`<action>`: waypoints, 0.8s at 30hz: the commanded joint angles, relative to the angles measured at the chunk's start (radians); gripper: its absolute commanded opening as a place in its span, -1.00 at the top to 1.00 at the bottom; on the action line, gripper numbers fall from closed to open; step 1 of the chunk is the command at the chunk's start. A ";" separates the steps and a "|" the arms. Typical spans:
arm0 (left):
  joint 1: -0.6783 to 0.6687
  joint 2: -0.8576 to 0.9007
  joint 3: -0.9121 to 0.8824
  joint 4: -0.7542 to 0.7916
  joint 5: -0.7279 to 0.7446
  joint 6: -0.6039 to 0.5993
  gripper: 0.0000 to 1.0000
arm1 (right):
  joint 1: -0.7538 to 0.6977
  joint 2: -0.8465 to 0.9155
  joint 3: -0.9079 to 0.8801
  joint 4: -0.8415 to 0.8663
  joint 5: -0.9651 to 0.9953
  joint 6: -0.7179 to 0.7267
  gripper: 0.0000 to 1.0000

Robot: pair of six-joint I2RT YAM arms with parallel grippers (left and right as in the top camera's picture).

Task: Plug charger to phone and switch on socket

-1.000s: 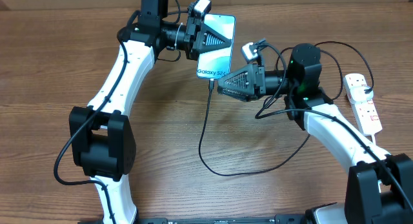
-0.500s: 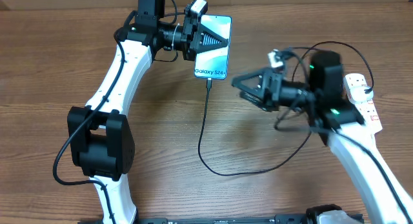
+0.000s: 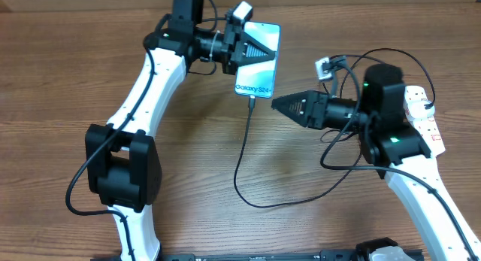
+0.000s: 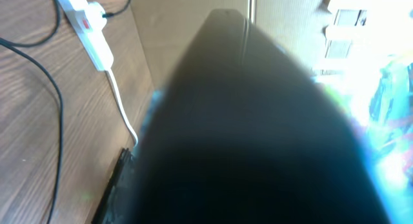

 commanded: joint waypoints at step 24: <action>-0.006 -0.006 0.005 0.003 0.055 -0.003 0.92 | 0.104 0.089 0.005 0.160 0.002 0.074 0.24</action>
